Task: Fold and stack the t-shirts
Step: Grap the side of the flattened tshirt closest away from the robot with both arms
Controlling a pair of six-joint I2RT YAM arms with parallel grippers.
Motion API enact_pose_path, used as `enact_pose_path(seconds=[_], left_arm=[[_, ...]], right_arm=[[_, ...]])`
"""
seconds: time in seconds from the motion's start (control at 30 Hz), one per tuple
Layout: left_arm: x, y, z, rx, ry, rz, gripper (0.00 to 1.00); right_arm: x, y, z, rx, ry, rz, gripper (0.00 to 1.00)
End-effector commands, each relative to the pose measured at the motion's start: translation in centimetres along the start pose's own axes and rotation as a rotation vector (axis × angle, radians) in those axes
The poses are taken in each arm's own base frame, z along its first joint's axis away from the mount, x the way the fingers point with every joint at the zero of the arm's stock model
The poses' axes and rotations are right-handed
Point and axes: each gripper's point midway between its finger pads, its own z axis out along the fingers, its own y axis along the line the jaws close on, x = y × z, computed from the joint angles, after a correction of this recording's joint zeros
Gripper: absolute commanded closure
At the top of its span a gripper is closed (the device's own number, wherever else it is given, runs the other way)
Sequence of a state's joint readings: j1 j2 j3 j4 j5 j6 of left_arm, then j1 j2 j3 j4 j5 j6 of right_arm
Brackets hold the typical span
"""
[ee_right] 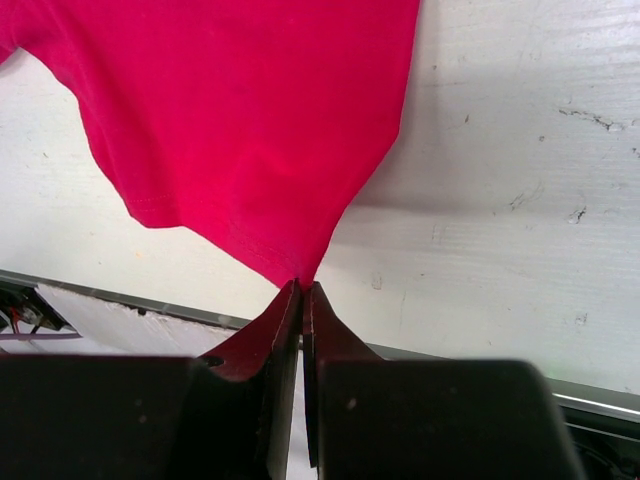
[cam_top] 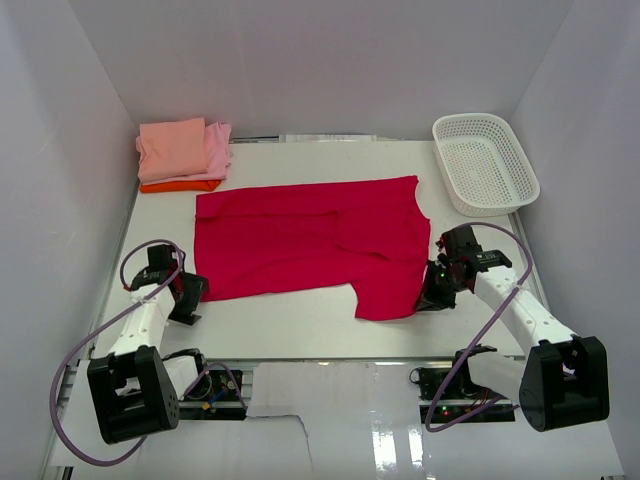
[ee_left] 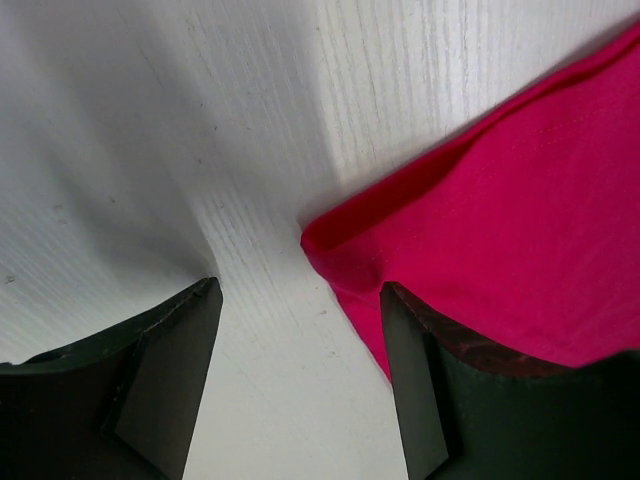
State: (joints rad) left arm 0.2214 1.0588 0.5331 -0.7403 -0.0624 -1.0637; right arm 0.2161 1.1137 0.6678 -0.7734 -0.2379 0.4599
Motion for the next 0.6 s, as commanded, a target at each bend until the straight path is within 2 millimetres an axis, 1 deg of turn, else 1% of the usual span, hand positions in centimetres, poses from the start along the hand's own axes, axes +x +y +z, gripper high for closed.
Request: enact_pose_path(seconds=[0.0, 0.23, 0.37, 0.57], left_arm=[[-0.9, -0.8, 0.5, 0.032, -0.040, -0.035, 0.25], [-0.8, -1.1, 1.5, 0.060, -0.049, -0.056, 0.29], [-1.1, -1.5, 1.5, 0.072, -0.054, -0.056, 0.32], [-0.9, -1.8, 1.9, 0.085, -0.046, -0.059, 0.46]], right_arm=[[-0.7, 0.4, -0.9, 0.002, -0.021, -0.019, 0.92], [-0.8, 0.4, -1.0, 0.004, -0.025, -0.023, 0.92], [-0.7, 0.3, -1.0, 0.006, -0.024, -0.024, 0.92], [-0.8, 0.3, -1.1, 0.006, -0.028, -0.025, 0.92]])
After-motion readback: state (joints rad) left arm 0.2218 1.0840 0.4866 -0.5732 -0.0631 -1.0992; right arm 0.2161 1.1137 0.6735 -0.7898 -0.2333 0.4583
